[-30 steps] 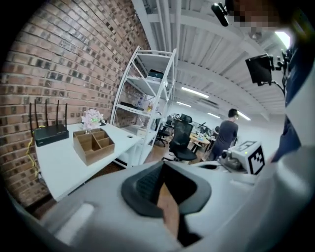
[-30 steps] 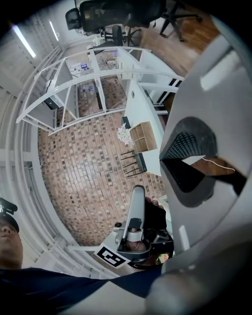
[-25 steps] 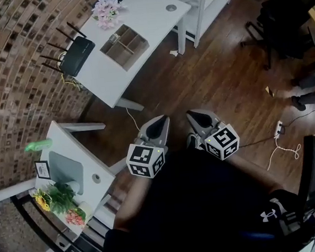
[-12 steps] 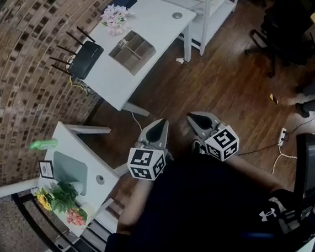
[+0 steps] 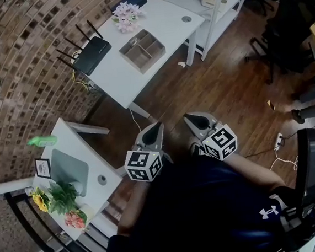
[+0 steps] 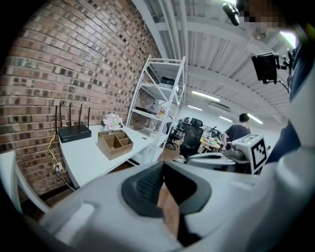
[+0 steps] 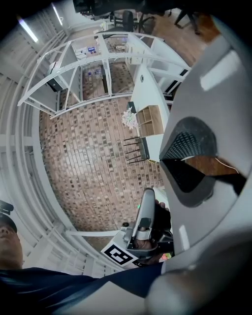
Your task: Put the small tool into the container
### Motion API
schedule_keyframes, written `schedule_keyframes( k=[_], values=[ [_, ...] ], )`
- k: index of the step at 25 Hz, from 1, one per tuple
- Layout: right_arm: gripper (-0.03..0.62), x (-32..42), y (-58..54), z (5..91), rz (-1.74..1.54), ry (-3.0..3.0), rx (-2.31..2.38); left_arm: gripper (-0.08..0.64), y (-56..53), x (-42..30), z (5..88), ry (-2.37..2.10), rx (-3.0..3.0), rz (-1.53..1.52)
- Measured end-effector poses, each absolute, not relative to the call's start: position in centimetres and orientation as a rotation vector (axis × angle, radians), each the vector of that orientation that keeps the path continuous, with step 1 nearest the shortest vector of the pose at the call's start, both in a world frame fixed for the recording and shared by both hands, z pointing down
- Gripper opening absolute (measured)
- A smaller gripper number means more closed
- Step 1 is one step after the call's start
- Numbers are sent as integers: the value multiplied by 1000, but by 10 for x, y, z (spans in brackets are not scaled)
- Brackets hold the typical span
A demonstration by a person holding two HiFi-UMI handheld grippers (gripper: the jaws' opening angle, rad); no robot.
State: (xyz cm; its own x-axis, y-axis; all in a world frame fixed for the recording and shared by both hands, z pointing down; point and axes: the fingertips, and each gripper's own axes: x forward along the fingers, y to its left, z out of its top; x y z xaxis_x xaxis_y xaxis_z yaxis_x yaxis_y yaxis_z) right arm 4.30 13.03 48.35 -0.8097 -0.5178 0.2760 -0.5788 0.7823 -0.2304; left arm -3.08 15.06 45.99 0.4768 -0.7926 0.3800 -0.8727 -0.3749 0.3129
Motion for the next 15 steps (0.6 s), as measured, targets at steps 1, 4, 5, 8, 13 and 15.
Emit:
schedule_keyframes(
  k=[1,4,5,8,13,15],
  values=[
    [3,40,131,483,449,-2773,864,3,152,-34,461,-1379,2255,225],
    [3,34,132,481,439,-2762,875,3,155,-43,463,-1371,2252,220],
    [3,33,133,480,438,-2760,878,3,156,-45,463,-1369,2252,218],
    [3,28,136,480,433,-2751,886,3,159,-51,464,-1361,2255,213],
    [3,22,141,482,427,-2738,889,3,163,-58,466,-1352,2254,211],
    [3,22,142,481,426,-2738,890,3,164,-59,468,-1349,2255,213]
  ],
)
